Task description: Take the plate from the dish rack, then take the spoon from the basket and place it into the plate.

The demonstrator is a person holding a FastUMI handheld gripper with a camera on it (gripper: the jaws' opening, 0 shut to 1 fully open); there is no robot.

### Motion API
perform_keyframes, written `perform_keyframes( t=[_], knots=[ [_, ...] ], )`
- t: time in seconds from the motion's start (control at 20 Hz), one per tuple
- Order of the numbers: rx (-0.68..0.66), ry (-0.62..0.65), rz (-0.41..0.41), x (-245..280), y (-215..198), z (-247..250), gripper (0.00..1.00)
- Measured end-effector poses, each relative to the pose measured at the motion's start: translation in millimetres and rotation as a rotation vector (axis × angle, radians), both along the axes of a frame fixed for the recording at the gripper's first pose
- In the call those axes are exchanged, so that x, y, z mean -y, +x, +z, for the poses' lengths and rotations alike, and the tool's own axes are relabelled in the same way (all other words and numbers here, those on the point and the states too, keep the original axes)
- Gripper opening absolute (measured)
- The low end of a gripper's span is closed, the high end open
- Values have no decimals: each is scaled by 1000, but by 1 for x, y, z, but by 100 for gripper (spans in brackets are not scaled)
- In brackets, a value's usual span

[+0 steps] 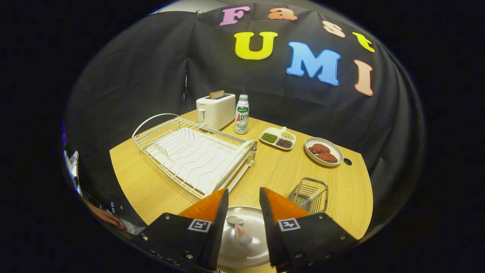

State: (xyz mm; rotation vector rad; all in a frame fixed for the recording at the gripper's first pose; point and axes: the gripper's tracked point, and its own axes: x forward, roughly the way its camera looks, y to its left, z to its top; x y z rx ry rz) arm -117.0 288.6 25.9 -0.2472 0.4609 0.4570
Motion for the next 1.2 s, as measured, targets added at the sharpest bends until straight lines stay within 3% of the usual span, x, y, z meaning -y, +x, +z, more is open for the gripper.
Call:
perform_keyframes(
  t=[0.3, 0.7, 0.8, 0.85, 1.2],
  knots=[
    [209, 111, -69, 24, 8, 82, 51],
    [501, 187, -256, 101, 1, 203, 51],
    [607, 230, -286, 113, -5, 240, 99],
    [637, 243, -304, 120, -11, 248, 95],
    [689, 218, -401, 159, -28, 251, 96]
  ],
)
